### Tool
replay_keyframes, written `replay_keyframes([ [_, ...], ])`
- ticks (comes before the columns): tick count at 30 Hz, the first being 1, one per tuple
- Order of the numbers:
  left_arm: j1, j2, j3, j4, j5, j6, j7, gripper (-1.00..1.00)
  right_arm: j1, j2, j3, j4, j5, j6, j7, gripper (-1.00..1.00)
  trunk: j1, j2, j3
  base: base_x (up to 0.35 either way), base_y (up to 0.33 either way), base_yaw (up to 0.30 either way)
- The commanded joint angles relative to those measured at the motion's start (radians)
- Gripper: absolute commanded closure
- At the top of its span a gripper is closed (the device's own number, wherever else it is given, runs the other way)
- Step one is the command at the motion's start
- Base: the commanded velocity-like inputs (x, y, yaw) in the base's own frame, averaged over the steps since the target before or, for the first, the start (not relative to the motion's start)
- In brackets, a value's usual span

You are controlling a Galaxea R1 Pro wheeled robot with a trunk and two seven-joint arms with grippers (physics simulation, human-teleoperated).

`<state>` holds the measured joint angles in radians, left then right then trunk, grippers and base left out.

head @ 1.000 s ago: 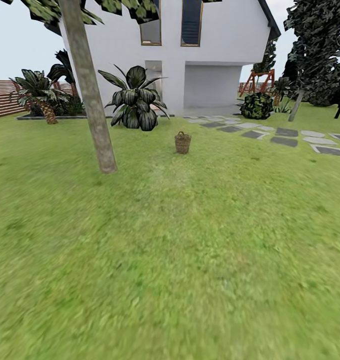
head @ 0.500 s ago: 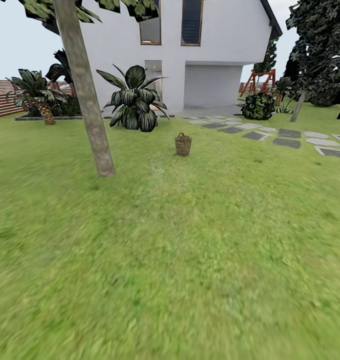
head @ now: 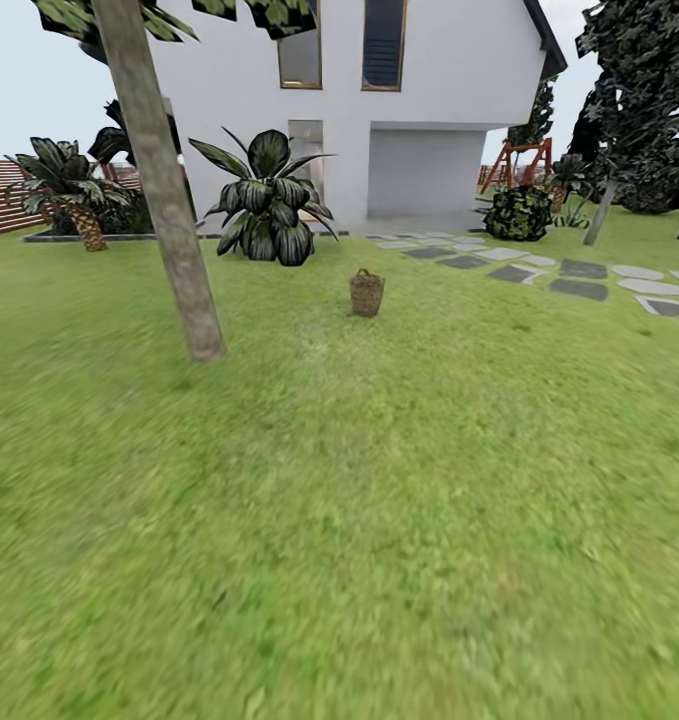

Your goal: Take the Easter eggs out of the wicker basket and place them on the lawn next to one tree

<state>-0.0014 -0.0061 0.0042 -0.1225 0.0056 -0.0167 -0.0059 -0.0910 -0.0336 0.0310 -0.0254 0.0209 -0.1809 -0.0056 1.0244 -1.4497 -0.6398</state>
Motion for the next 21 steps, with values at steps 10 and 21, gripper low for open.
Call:
replay_keyframes([
  [10,0.000,0.000,0.000,0.000,0.001,-0.002,-0.001,-1.00,-0.001,-0.003,0.003,-0.001,0.001,-0.003,-0.001,-1.00,0.001,0.000,-0.001,0.338,0.000,0.000],
  [21,0.000,0.000,0.000,0.000,0.001,-0.002,-0.001,-1.00,-0.001,0.000,0.003,-0.001,0.001,-0.003,-0.001,-1.00,0.001,0.000,-0.001,0.338,0.000,0.000],
])
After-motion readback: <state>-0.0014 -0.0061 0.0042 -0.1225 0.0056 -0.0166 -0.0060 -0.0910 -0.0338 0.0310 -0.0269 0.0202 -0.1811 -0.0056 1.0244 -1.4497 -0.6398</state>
